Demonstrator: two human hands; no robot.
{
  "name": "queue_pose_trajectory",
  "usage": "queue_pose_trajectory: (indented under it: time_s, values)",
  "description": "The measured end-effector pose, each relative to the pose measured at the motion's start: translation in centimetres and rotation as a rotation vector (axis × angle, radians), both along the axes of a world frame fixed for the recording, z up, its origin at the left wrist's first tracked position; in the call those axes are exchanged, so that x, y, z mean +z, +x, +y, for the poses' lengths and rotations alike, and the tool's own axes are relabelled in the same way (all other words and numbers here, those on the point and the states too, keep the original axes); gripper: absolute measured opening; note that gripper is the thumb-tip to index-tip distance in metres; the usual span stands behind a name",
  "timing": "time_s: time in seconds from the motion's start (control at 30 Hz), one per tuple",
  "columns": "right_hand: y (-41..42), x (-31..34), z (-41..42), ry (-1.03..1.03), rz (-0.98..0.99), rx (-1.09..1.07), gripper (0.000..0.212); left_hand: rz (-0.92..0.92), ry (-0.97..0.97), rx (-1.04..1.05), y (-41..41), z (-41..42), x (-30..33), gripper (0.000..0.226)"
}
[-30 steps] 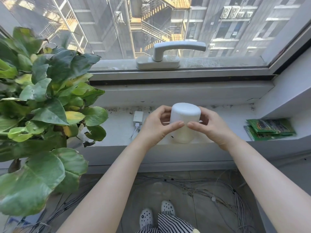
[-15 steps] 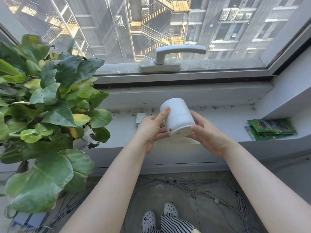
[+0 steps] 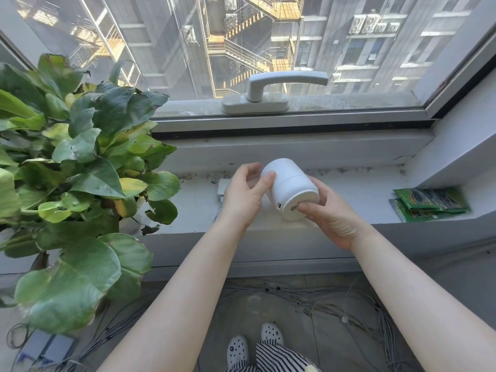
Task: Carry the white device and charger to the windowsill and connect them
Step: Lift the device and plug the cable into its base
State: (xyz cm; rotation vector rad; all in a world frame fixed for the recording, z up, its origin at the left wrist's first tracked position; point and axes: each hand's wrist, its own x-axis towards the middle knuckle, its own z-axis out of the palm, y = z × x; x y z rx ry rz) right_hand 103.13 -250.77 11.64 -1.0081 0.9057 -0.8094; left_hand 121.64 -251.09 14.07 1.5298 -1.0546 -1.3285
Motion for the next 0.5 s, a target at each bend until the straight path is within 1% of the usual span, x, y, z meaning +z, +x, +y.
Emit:
queue_pose_trajectory:
  time_s: [0.03, 0.13, 0.2, 0.27, 0.3, 0.33, 0.37, 0.43, 0.47, 0.5]
  values:
    - [0.0, -0.1, 0.0, -0.001, 0.002, -0.002, 0.082, -0.029, -0.044, -0.014, 0.1, 0.0, 0.1, 0.049]
    - [-0.1, -0.3, 0.0, -0.001, 0.017, -0.013, 0.077, -0.035, -0.123, -0.032, 0.4, -0.2, 0.5, 0.035]
    - [-0.1, -0.4, -0.1, 0.001, 0.037, -0.015, 0.075, -0.057, -0.145, -0.043, 0.5, -0.2, 0.5, 0.029]
    - [0.0, -0.2, -0.2, 0.003, 0.052, -0.021, 0.064, -0.074, -0.133, -0.051, 0.6, -0.2, 0.4, 0.029]
    - [-0.1, 0.0, -0.3, 0.003, 0.057, -0.030, 0.055, -0.082, -0.114, -0.065, 0.6, -0.1, 0.5, 0.032]
    - [-0.1, 0.2, -0.4, -0.001, 0.066, -0.037, 0.045, -0.098, -0.085, -0.083, 0.6, 0.1, 0.6, 0.041]
    - [-0.1, 0.5, -0.4, -0.007, 0.081, -0.043, 0.039, -0.119, -0.046, -0.105, 0.5, 0.2, 0.7, 0.055]
    - [0.0, 1.1, -0.6, -0.040, 0.137, -0.040, 0.036, -0.153, 0.041, -0.164, 0.3, 0.4, 0.9, 0.087]
    - [0.1, 1.3, -0.7, -0.062, 0.167, -0.033, 0.035, -0.161, 0.076, -0.192, 0.2, 0.4, 1.1, 0.098]
    - [0.3, 1.6, -0.8, -0.080, 0.195, -0.027, 0.033, -0.161, 0.103, -0.210, 0.1, 0.5, 1.2, 0.105]
